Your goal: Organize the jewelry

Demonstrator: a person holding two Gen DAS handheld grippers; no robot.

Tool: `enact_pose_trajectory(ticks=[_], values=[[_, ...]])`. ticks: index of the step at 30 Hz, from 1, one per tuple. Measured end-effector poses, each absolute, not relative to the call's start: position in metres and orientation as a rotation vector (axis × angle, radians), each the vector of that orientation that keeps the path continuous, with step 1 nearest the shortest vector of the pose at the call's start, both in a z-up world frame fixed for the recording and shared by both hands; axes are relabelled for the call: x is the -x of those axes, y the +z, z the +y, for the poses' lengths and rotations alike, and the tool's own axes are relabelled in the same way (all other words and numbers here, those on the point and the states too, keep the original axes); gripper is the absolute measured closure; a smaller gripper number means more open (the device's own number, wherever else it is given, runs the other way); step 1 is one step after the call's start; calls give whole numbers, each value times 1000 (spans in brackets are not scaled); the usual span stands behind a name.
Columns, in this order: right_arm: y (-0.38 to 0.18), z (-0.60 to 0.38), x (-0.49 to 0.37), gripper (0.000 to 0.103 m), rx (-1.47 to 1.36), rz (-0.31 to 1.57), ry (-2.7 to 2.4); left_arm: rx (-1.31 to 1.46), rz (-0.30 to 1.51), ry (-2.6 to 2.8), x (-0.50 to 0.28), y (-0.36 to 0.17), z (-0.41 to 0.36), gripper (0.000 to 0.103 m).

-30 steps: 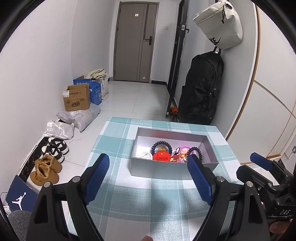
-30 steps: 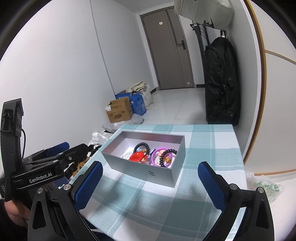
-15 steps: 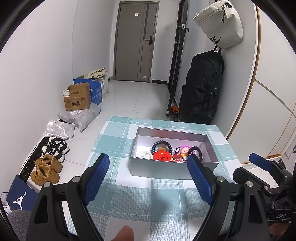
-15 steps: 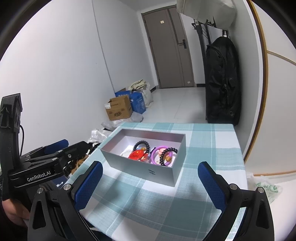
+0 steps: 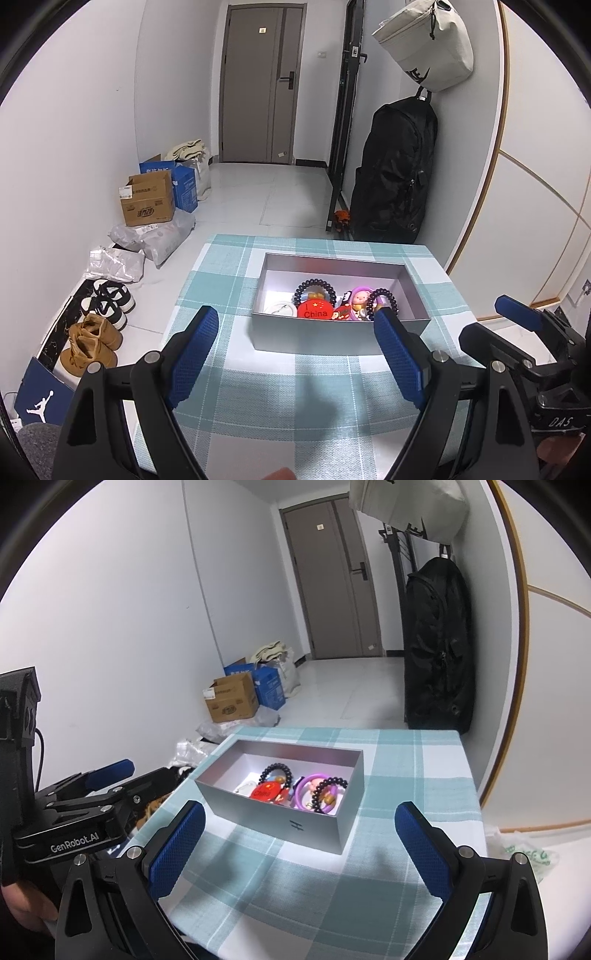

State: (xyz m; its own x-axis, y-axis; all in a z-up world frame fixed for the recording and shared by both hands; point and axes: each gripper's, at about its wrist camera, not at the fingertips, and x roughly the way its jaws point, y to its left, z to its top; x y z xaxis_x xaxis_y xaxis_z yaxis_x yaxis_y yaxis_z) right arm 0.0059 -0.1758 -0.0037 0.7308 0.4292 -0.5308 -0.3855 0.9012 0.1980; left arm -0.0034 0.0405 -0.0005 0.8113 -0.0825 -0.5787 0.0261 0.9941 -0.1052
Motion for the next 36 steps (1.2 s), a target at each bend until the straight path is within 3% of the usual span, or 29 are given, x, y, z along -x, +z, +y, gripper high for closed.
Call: enact_pose_trajectory(ticks=[36], values=[[-5,-175,-8,0,-75,613,446,87,635,-53,2,-2,36,20]])
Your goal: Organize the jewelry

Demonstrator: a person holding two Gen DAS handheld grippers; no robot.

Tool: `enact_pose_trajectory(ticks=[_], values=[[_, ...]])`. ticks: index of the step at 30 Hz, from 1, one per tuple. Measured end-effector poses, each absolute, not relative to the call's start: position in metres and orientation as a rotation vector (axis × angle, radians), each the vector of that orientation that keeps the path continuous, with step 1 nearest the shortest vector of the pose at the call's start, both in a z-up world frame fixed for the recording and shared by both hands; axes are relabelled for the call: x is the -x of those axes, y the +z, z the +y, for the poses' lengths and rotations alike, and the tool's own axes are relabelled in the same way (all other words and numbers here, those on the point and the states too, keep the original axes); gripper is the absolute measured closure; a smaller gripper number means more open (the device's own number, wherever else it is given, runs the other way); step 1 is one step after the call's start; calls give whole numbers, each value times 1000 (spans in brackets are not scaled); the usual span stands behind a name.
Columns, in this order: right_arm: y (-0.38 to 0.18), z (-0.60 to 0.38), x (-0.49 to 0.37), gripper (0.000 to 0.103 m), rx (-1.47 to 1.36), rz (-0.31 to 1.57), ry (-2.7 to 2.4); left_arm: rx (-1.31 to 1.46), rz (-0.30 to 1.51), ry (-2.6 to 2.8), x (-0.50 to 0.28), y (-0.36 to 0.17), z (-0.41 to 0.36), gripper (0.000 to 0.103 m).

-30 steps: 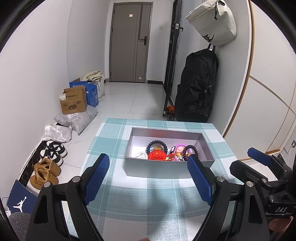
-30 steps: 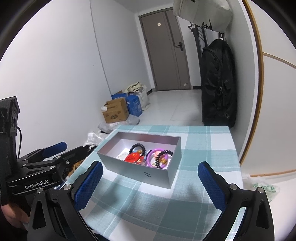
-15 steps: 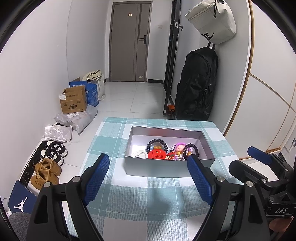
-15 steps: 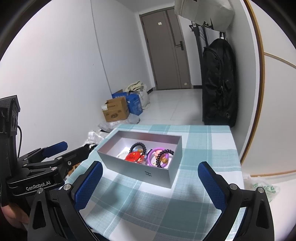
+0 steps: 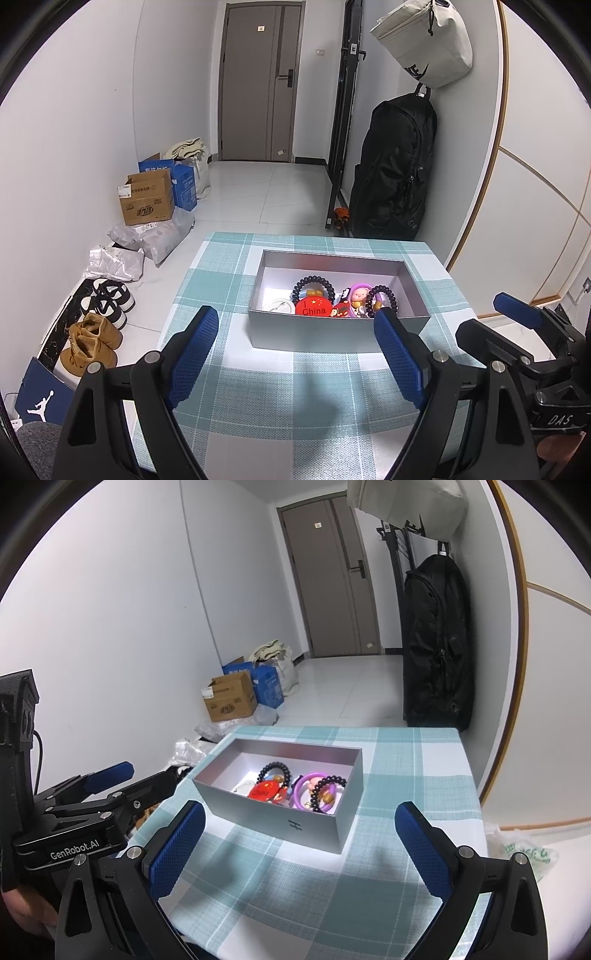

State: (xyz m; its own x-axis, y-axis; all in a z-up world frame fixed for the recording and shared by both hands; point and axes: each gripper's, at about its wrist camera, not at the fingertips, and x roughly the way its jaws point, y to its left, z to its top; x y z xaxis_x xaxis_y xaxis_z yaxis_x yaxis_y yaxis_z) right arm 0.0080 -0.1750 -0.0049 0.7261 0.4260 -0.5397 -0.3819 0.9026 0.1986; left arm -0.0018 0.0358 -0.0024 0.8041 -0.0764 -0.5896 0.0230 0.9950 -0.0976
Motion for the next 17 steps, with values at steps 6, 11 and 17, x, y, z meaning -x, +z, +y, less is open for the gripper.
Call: enact_pose_trajectory(ticks=[6,11,17], values=[[-6,-174,-9,0,-72,618,447,93,646,-58,0,-4,35,20],[-7,-174,-11,0,-74,625,445,95,655,-61,-3,-6,36,20],[-12,-172,-16,0,-72,644,441,113,682,-97,-9,-12,37,20]])
